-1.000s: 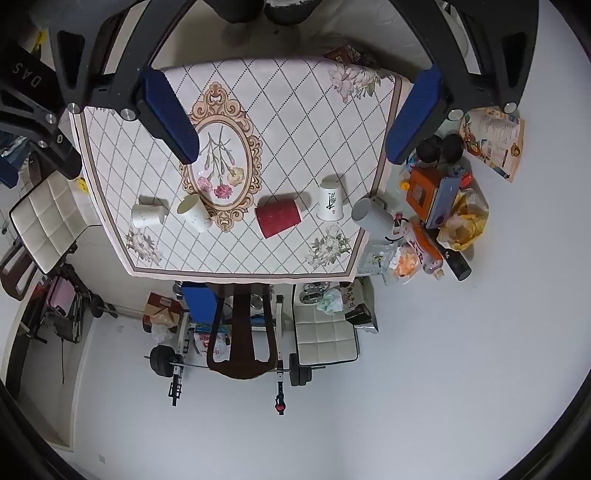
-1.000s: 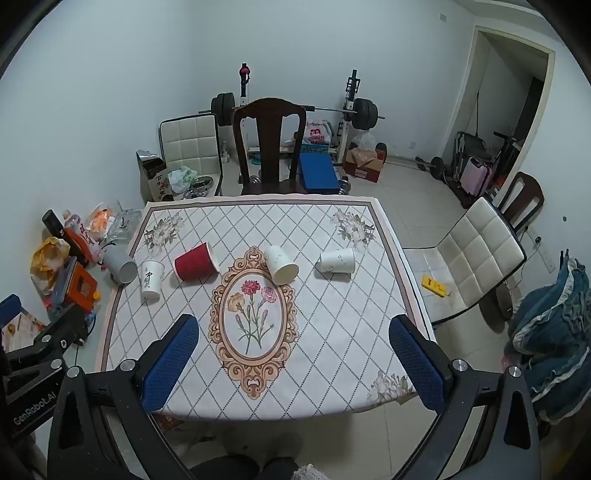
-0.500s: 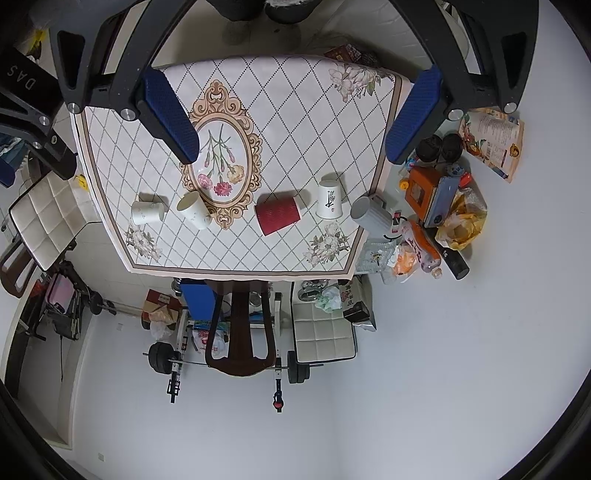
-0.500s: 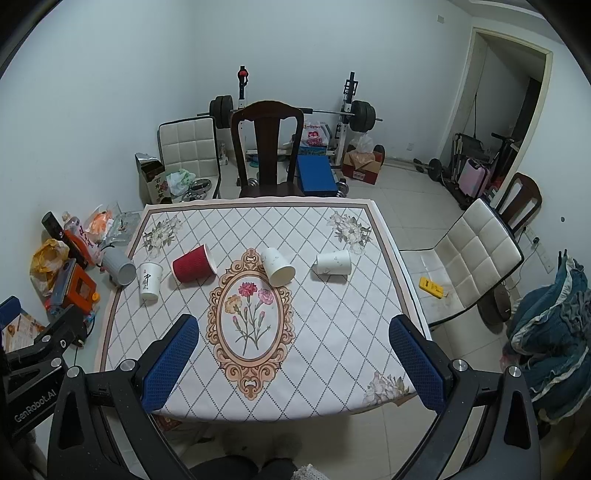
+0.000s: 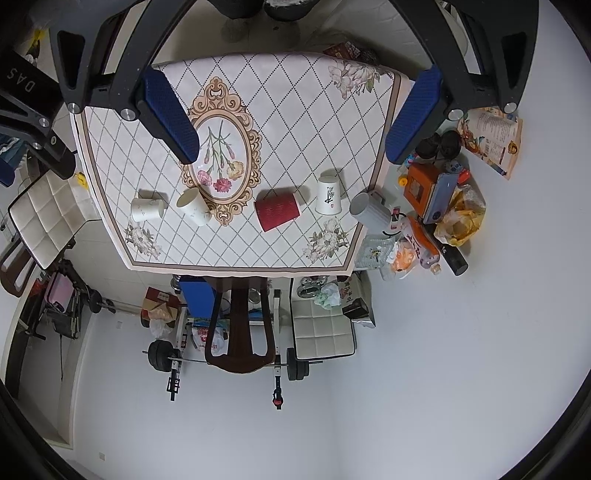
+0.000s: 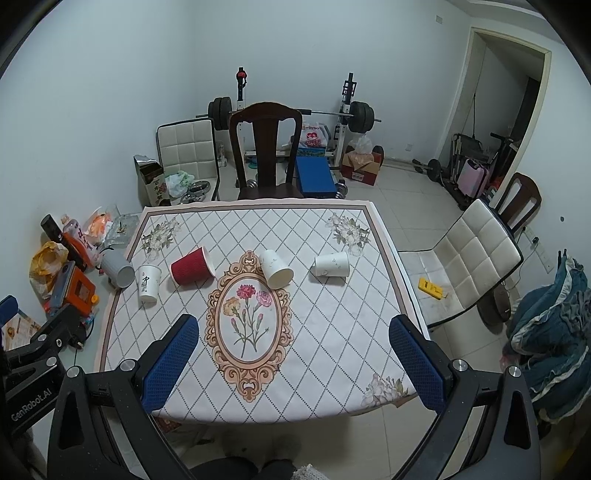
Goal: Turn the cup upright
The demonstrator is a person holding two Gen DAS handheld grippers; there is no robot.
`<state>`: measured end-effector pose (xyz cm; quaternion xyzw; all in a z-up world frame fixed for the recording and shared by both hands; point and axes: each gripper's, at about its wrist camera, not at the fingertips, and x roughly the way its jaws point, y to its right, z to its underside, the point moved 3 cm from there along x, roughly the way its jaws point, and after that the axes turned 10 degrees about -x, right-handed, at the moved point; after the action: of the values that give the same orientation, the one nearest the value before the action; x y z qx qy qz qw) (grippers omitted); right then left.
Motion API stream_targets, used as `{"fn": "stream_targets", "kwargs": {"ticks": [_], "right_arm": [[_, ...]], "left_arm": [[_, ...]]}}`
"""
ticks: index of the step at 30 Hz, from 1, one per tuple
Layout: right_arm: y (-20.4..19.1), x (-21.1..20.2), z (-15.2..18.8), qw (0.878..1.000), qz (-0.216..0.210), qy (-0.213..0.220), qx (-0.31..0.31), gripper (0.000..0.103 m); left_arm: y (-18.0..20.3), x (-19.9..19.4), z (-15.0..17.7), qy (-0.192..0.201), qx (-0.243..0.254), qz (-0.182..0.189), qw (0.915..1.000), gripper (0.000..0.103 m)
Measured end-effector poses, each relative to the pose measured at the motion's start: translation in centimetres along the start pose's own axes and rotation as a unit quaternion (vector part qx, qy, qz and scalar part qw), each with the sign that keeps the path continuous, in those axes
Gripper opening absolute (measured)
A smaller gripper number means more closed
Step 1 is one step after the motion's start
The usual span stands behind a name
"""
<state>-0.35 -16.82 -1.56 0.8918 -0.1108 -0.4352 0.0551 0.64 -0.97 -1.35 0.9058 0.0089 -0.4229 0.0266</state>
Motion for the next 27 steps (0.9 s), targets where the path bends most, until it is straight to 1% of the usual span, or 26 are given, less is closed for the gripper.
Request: {"fn": "stream_targets", "kwargs": {"ticks": [13,18,23,27], "right_arm": [[0.1,-0.1,-0.1,1.0,0.001,-0.001,-0.002,0.103],[0.9,0.3,-1.2,1.0,0.005,-0.002,-0.001,0.103],[1.1,0.6,-1.5,1.0,0.013,-0.004,-0.002,0.103],[0.9,0.7,-1.1,1.0,0.014,-0.004,0.0,0.103]], "left_arm": [[0.2,0.0,-0.1,0.003,0.001,0.0,1.0,0.103],[0.5,0.1,0.0,0.002,0.001,0.002,1.0,0.103],[1.0,0.2,0.1,0.002,0.001,0.005,1.0,0.103],[1.4,0.2,0.2,0.0,0.001,0.007,1.0,0.103]]}}
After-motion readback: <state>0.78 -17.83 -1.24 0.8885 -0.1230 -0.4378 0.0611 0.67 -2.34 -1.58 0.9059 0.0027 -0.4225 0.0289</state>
